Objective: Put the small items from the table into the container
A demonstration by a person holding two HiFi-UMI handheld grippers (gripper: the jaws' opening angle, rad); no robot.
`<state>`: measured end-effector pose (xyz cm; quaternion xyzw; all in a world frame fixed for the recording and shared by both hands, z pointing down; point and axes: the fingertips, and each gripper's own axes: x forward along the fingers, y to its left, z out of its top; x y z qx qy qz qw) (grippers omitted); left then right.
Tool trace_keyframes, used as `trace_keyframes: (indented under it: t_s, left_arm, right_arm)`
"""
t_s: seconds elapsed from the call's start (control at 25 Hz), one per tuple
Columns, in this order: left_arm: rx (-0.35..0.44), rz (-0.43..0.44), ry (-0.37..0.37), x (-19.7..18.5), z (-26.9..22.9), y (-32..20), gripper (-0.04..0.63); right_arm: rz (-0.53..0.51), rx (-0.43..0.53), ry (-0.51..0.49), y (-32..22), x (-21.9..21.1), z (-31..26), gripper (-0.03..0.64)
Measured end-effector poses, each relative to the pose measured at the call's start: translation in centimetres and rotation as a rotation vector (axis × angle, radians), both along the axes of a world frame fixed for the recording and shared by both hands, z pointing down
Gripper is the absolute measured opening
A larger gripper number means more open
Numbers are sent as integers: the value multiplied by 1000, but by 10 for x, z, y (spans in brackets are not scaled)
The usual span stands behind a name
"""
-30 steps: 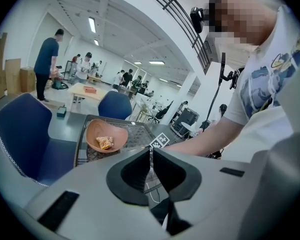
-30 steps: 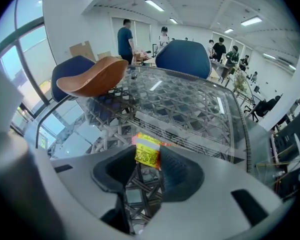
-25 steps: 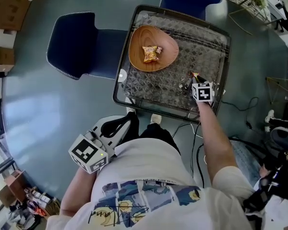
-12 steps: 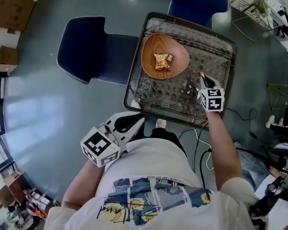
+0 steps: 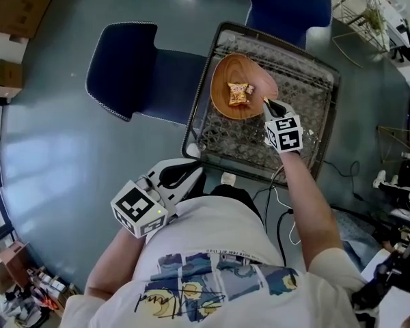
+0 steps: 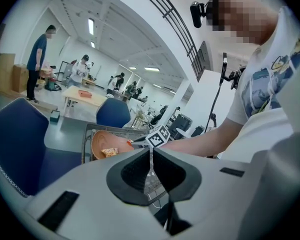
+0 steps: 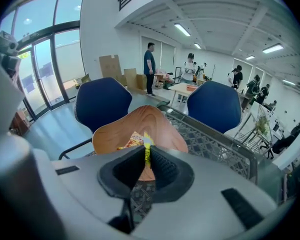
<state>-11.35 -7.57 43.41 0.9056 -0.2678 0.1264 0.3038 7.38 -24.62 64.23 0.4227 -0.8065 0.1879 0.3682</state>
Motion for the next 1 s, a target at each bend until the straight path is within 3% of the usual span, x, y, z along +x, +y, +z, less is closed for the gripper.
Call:
trace_keyframes:
  t_s: [0.48,1.0]
  left_arm:
    - [-39,-33,-5,-46,6,-4,9]
    - [-40,22,10,-44,11,-3,9]
  right_arm:
    - [-25,-197,48,7,-38,61,39]
    - [-6,-172,20,19,-38,52,130]
